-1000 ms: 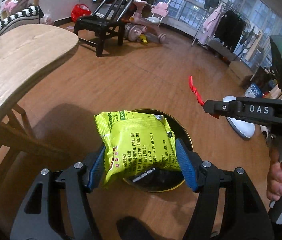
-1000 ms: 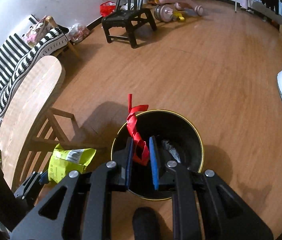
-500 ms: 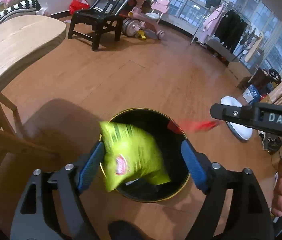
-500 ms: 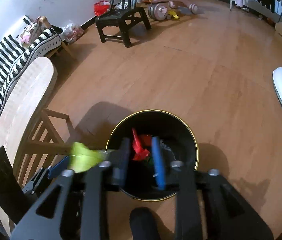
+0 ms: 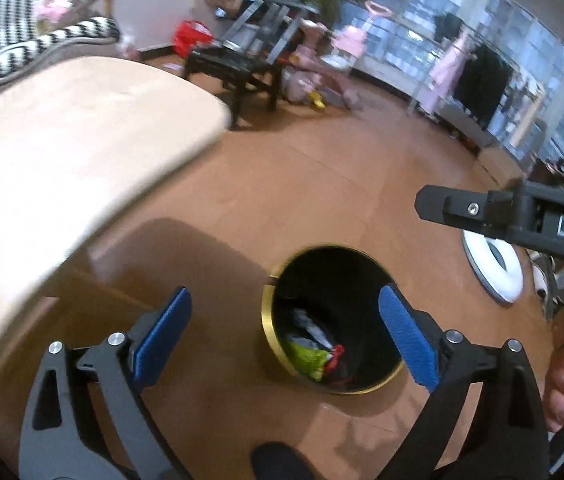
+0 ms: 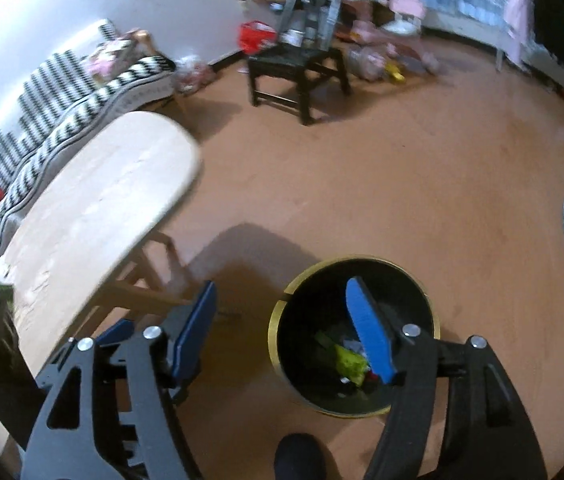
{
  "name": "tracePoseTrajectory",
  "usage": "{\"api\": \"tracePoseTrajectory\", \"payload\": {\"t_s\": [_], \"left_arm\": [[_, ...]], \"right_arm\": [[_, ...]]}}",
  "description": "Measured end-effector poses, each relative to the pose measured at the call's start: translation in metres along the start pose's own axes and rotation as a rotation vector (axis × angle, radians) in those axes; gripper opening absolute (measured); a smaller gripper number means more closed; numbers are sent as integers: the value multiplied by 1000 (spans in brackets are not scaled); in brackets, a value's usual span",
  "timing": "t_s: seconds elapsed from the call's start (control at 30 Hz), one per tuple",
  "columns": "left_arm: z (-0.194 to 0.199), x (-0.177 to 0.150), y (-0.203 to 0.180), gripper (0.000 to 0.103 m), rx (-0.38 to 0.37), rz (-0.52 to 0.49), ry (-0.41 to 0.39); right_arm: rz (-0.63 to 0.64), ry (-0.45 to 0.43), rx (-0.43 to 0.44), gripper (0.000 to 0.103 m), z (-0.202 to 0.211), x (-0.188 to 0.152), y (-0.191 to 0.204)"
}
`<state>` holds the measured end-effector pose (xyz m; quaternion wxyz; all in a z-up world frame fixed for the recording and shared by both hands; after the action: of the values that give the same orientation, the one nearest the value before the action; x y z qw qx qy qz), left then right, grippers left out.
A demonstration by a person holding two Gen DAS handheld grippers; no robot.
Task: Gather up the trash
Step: 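Swing both tools back over the table toward the remaining trash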
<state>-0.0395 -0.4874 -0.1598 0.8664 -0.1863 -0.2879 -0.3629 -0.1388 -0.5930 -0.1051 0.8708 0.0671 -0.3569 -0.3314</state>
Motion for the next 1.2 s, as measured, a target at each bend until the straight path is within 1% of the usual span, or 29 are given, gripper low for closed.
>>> {"api": "tracePoseTrajectory", "payload": {"t_s": [0.2, 0.23, 0.3, 0.37, 0.4, 0.5, 0.53, 0.6, 0.67, 0.7, 0.77, 0.8, 0.9, 0.97, 1.07, 1.2], "left_arm": [[56, 5, 94, 93, 133, 65, -50], [69, 4, 115, 93, 162, 80, -60], [88, 3, 146, 93, 210, 97, -75], [110, -1, 183, 93, 270, 108, -96], [125, -4, 205, 94, 310, 113, -110], [155, -14, 249, 94, 385, 134, -131], [169, -19, 268, 94, 411, 152, -137], [186, -30, 296, 94, 447, 178, -143], [208, -43, 330, 95, 499, 199, -151], [215, -48, 340, 95, 518, 203, -154], [232, -61, 371, 95, 572, 224, -156], [241, -69, 388, 95, 591, 250, -154], [260, -88, 428, 95, 624, 322, -147], [270, -101, 449, 95, 649, 352, -144], [280, -113, 471, 95, 680, 376, -135], [286, -126, 488, 95, 703, 397, -125]], "right_arm": [[140, -4, 99, 72, -9, 3, 98], [166, -6, 122, 72, -11, 2, 121], [196, -5, 155, 74, -16, -1, 151], [231, 6, 205, 74, -24, -7, 190], [249, 16, 233, 74, -28, -11, 209], [289, 39, 292, 74, -40, -21, 256], [309, 47, 317, 74, -44, -25, 279], [344, 56, 351, 74, -49, -34, 310], [399, 68, 386, 74, -54, -45, 345], [428, 72, 397, 74, -56, -52, 362], [470, 78, 411, 74, -59, -63, 382], [493, 82, 418, 74, -62, -70, 395], [530, 99, 443, 74, -70, -84, 422], [544, 108, 454, 74, -74, -91, 435], [555, 119, 466, 74, -80, -96, 448], [560, 134, 479, 74, -90, -101, 462]]}}
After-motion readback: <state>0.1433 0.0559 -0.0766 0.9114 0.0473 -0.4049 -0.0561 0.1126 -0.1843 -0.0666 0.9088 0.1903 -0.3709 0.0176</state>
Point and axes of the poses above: each gripper's, at about its wrist camera, not at the fingertips, and z roughly against the way its jaws point, y to its left, x to its top, the point moved 9 cm from there along -z, roughly the way its jaws point, and after that the axes turned 11 degrees about x, right-handed, at the moved point
